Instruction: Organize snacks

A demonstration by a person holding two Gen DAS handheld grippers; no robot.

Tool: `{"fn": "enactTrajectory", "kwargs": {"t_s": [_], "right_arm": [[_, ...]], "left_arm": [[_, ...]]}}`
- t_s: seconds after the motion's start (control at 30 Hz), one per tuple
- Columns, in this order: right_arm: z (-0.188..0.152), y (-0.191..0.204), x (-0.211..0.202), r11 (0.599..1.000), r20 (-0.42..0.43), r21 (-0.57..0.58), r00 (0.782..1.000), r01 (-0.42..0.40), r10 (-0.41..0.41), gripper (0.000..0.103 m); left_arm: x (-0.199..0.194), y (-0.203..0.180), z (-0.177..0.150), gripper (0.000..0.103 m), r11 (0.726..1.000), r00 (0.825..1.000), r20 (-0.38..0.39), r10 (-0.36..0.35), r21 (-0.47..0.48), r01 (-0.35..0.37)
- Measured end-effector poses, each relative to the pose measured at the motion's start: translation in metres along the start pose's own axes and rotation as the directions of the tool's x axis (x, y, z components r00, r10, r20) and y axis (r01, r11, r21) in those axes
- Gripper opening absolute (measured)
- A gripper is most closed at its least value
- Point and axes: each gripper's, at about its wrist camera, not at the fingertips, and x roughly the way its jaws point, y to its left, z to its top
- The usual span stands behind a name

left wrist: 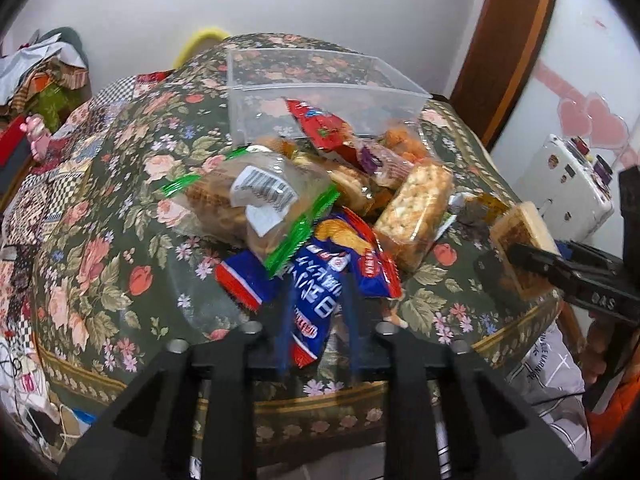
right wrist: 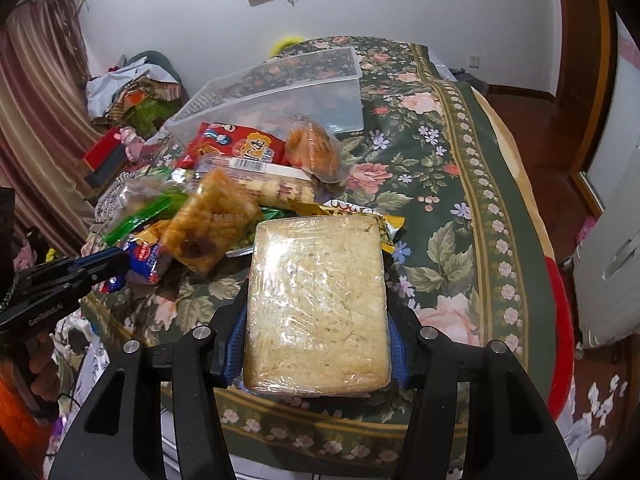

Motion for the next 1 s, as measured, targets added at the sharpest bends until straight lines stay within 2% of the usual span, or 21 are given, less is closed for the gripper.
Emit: {"fn": "enactTrajectory", "kwargs": {"t_s": [0.03,0.1,0.23,0.33,0.4,0.5,0.67,0.83,1.0], "right_arm": [[-0.001,0.000,0.001,1.000,-0.003,-0.002,1.000,-0.003,0.003,0.052],[-0.002,0.001,0.001,1.000,-0.007,-0.002,1.000,-0.005,0.005,0.052],[-0.003,-0.002,0.004,1.000,-0.018,0.013,1.000,-0.009,0.009,0.052],[-0.003,-0.004,0.004,1.000,-0.019,0.021,1.000,-0.011,0.011,0.052],[-0.004,-0.003,0.004,1.000,-0.018,0.019,1.000,-0.008,0.008,0.052],[-0.003,-0.002,0.004,1.000,-0.018,0.015,1.000,-0.005,0.006,0.052],[-0.003,0.000,0.004,1.000,-0.018,0.012,1.000,-0.011,0.011,0.052],[-0.006,0.007,0.003,1.000,-0.022,-0.002,1.000,-0.021,0.021,0.052],[-0.004,0.009,0.002,1.000,-0.018,0.001,1.000,-0.025,0.025,0.052]], "left_arm": [[0.001,0.002,0.000,0.069,1.000,1.000,0.004,0.011,-0.008,-0.011],[0.000,0.005,0.000,0.089,0.999,0.999,0.028,0.025,-0.029,-0.024],[0.017,0.005,0.008,0.091,1.000,1.000,-0.001,0.000,-0.028,0.000],[0.037,0.002,0.012,0.094,0.999,0.999,-0.035,0.014,-0.032,-0.015],[0.043,0.001,0.013,0.098,0.999,0.999,-0.020,0.034,-0.038,-0.035],[0.046,0.004,0.014,0.098,0.998,1.000,-0.008,0.014,-0.055,-0.014],[0.052,0.008,0.011,0.103,0.999,0.999,-0.017,0.036,-0.031,-0.036],[0.057,0.019,0.013,0.103,0.996,0.999,-0.031,-0.009,-0.085,0.007],[0.060,0.012,0.010,0.101,0.998,1.000,-0.016,0.021,-0.061,-0.022]]}}
